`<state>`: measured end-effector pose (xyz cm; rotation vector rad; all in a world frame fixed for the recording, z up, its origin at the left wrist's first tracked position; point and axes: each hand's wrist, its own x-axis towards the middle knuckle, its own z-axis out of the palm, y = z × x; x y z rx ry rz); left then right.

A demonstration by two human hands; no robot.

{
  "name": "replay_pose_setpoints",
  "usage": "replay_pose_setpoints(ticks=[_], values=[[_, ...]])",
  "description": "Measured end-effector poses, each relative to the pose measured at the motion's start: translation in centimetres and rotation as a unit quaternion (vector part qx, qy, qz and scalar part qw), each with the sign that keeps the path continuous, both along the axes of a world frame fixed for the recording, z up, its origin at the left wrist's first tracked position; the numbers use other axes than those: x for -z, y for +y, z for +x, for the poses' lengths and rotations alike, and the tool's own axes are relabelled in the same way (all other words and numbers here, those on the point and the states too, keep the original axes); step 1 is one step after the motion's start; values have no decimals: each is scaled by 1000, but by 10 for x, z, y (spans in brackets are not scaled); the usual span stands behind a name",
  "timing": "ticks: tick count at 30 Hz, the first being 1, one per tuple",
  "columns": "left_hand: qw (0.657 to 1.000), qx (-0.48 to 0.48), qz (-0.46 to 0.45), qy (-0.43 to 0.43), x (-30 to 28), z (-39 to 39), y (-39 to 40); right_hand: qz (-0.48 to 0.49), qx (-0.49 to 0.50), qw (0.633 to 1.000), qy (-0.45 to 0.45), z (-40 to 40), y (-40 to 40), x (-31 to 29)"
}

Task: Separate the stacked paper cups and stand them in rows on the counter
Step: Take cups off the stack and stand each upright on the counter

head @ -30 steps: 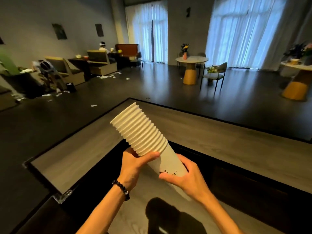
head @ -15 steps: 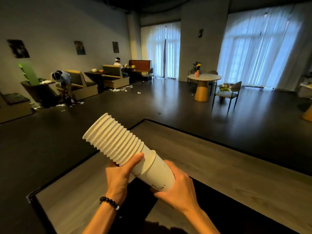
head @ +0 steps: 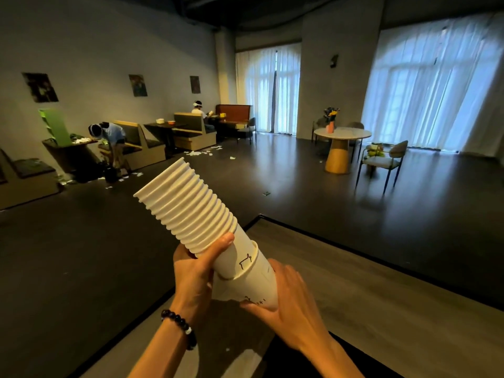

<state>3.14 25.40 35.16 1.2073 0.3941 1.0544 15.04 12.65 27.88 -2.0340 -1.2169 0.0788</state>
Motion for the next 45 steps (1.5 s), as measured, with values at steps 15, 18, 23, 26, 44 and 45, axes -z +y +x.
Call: replay_pose_setpoints(ticks=[15,18,23,26,44,45], values=[[991,-45,-55,-114,-6,65,167,121,103,971,181,140,130,36],[995,-54,-10,-88,5,72,186,147,131,953,230,175,154,40],[999,-21,0,-44,32,87,195,133,124,959,220,221,202,39],[999,-14,-22,-31,43,97,200,121,113,964,211,235,227,40],[999,43,-16,-19,37,136,187,63,79,961,259,241,235,60],[998,55,-13,-18,33,137,185,59,89,960,258,241,230,60]])
